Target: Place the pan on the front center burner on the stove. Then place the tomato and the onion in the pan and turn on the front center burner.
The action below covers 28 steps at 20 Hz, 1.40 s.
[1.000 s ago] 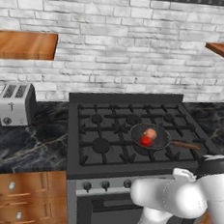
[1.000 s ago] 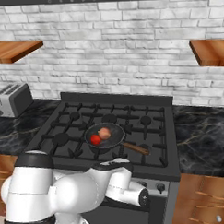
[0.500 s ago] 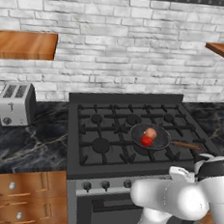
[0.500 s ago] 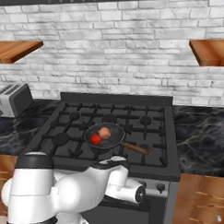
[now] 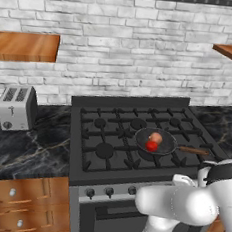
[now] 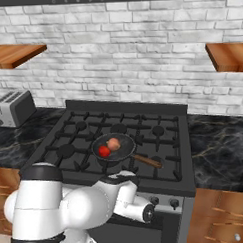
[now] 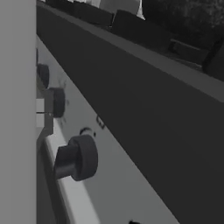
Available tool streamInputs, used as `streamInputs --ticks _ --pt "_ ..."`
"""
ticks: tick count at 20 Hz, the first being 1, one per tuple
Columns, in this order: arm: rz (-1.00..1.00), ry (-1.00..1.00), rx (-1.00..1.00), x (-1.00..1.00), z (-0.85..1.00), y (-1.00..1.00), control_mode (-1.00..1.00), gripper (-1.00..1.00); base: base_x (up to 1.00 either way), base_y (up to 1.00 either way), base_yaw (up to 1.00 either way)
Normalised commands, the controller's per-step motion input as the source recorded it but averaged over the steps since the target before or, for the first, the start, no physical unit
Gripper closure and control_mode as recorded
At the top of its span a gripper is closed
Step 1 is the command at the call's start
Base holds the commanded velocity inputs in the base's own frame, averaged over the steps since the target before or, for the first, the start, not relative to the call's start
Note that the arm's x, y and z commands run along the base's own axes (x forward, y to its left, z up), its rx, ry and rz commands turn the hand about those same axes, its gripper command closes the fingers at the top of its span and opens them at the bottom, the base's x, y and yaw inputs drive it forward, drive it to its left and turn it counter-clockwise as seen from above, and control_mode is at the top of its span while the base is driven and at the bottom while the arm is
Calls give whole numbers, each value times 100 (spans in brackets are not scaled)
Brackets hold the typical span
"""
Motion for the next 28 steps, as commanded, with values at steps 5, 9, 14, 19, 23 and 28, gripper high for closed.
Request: streamInputs --ticks 5,9,14,19,23,28 --pt "-7 0 -5 6 -3 -6 -100 100 0 0 0" --pt "-6 1 -4 6 -4 -1 -100 100 0 0 0" --pt "-3 7 -3 8 -18 1 -100 100 0 0 0" --pt "-3 10 -5 19 -21 2 -100 100 0 0 0" --pt "0 11 -1 6 -33 32 -100 100 0 0 0" --pt "0 8 0 -2 -47 69 -100 100 0 0 0"
